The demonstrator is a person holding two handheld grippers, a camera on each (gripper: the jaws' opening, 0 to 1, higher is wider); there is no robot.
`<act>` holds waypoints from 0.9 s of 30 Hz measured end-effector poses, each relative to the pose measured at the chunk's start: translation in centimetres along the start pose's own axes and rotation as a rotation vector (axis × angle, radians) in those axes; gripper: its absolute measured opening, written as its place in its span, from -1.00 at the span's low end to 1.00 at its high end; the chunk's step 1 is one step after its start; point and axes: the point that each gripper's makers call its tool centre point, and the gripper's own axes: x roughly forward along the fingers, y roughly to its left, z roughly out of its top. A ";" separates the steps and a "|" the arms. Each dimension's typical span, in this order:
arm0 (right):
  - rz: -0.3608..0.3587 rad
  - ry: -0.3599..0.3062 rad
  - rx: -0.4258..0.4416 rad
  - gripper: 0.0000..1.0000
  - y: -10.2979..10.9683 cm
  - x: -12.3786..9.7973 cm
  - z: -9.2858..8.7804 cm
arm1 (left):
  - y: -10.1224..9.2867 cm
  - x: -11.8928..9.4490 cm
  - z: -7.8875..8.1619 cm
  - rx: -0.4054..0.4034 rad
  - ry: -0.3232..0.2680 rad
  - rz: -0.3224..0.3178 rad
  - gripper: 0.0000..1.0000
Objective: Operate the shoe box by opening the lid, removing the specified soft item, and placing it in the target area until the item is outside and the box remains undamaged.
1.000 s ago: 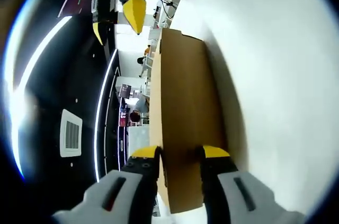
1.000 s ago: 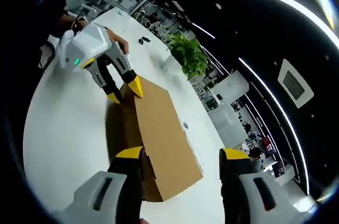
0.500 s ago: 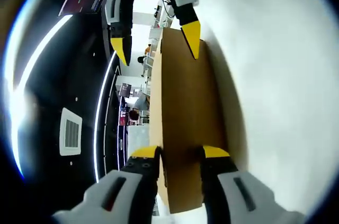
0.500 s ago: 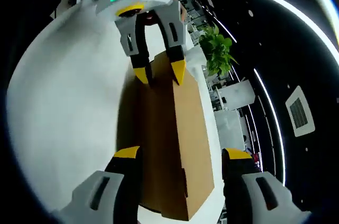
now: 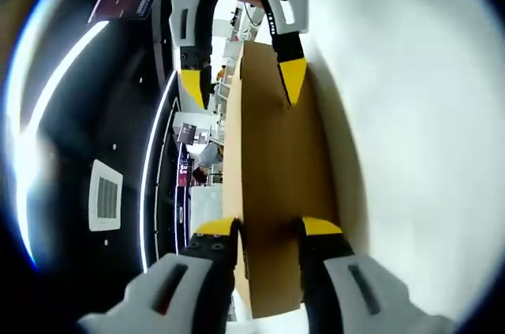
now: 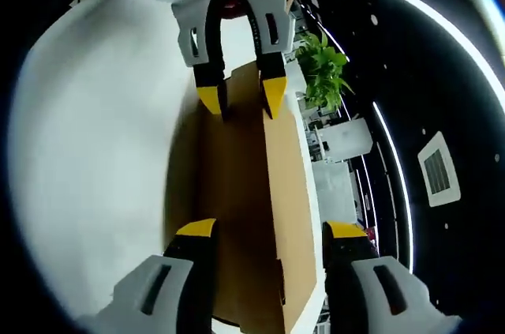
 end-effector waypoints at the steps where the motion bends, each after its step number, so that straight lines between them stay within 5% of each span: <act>1: -0.019 0.003 -0.006 0.04 -0.3 0.0 0.0 | 0.0 0.0 0.0 -0.014 -0.002 0.001 -0.40; 27: -0.089 0.037 -0.130 -0.17 0.6 0.1 0.4 | 0.0 0.1 0.2 -0.042 -0.016 0.034 -0.41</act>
